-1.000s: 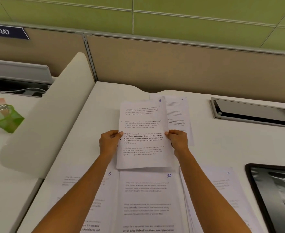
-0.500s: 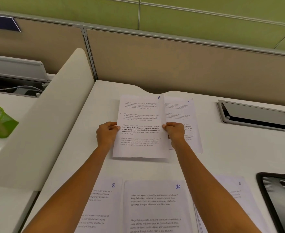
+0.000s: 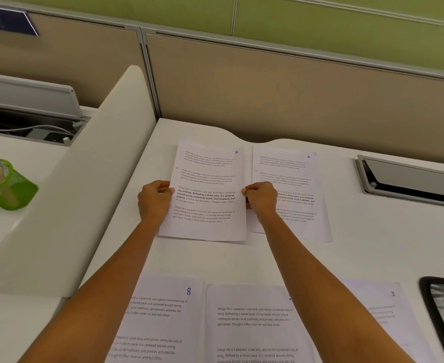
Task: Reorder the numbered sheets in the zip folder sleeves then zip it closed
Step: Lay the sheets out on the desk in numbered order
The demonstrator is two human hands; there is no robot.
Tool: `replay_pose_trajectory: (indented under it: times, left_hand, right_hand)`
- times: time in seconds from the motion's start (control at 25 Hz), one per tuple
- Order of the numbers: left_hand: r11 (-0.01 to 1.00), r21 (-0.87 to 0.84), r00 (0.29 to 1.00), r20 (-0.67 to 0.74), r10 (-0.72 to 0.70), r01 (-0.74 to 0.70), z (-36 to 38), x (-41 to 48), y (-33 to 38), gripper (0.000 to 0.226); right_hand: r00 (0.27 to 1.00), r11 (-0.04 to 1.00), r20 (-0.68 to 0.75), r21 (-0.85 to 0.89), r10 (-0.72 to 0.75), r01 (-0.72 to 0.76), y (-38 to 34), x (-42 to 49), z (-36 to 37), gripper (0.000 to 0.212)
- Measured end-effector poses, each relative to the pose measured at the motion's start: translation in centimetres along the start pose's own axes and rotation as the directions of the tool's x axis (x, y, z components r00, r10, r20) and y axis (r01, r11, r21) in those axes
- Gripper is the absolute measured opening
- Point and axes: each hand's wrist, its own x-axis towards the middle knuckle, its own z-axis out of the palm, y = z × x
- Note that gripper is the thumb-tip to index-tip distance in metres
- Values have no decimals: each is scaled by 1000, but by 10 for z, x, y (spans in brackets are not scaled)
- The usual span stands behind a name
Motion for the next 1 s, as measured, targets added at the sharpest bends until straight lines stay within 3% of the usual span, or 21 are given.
replay_pose_trajectory:
  times: [0.72,1.0]
  left_hand:
    - [984,131,986,130,101,-118,3,21,0,38]
    - [978,156,987,98,127,-142,5,18,2,39]
  right_hand:
    - [988,963,-125,-265,-94,58,-12,0,2,12]
    - [986,948,-123,-309,-112,69,-18,-7,2,11]
